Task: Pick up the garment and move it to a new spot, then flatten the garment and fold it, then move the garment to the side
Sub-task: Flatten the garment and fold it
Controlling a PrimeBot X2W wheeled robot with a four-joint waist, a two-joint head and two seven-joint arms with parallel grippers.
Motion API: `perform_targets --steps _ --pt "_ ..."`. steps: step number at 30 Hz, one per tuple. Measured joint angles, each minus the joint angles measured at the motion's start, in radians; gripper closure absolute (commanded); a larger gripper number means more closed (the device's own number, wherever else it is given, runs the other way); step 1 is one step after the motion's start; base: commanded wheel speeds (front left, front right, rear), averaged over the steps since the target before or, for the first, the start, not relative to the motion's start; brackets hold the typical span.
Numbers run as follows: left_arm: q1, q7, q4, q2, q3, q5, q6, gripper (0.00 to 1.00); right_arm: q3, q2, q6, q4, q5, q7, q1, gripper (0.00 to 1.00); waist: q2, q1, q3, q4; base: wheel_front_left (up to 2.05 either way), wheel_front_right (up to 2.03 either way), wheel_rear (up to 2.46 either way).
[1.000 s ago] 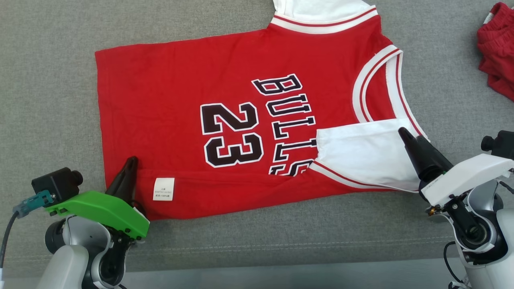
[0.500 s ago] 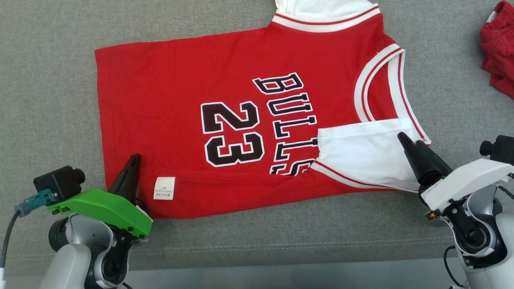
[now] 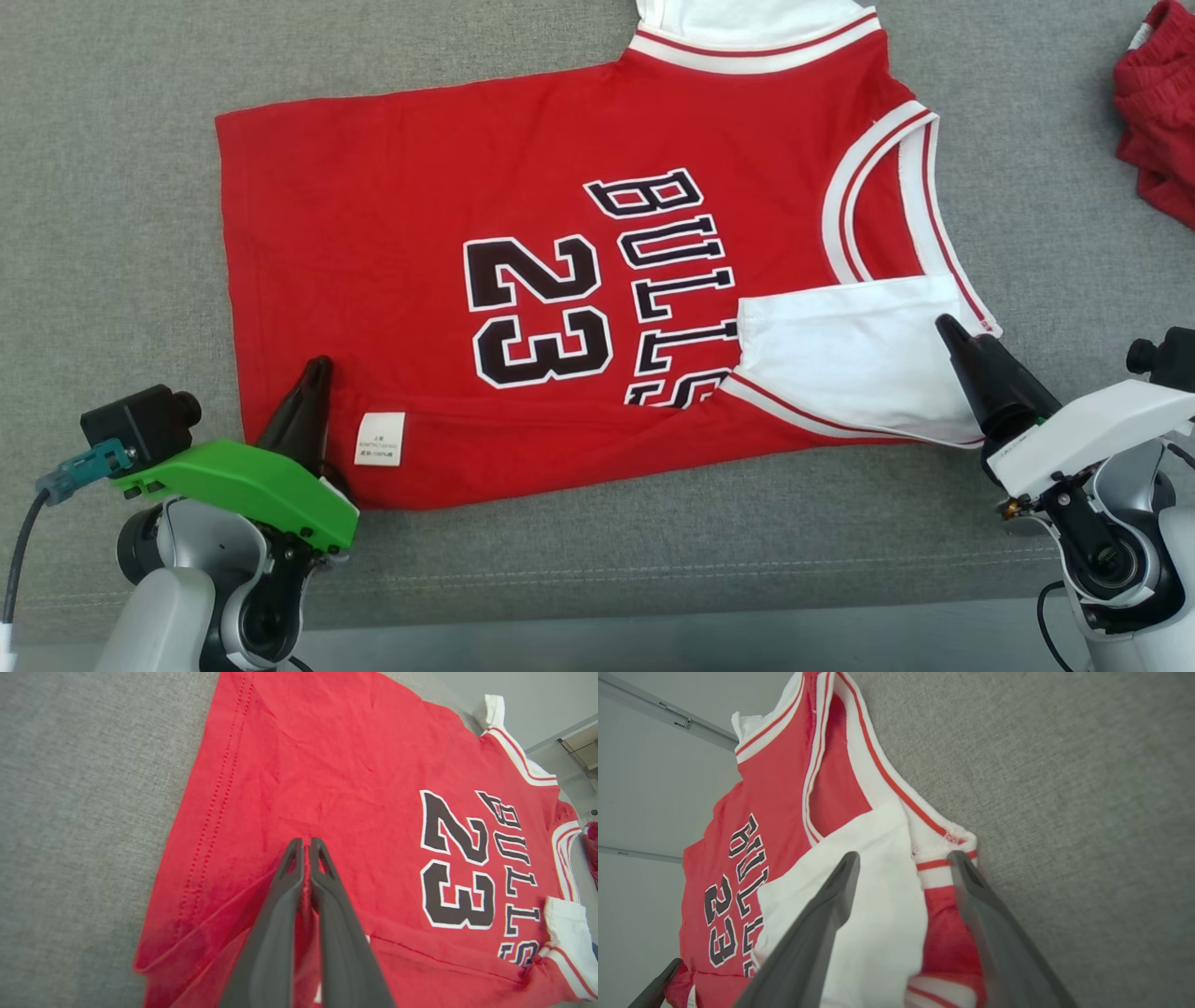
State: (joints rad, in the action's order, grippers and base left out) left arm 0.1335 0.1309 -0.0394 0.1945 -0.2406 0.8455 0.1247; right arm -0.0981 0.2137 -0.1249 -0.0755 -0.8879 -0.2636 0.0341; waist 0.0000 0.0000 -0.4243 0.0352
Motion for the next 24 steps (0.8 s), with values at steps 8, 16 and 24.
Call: perform_targets --steps 8,16,24 --pt "0.0 0.0 -0.001 -0.009 0.0 -0.005 0.0 1.0 -0.003 0.0 0.0 -0.002 0.0 0.0 -0.002 0.0 0.0 0.0 0.002 0.0 0.0 0.0 0.0" --pt "0.0 0.009 -0.002 -0.021 -0.012 -0.006 0.0 1.0 -0.012 0.006 0.0 -0.009 0.009 -0.001 -0.002 0.0 0.0 0.0 0.003 0.017 0.0 0.0 0.0" --pt "0.0 0.008 -0.001 -0.032 -0.01 -0.006 0.0 1.0 -0.036 0.008 0.0 -0.012 0.026 -0.012 0.006 0.0 0.0 0.0 0.006 0.031 0.0 0.0 0.0"
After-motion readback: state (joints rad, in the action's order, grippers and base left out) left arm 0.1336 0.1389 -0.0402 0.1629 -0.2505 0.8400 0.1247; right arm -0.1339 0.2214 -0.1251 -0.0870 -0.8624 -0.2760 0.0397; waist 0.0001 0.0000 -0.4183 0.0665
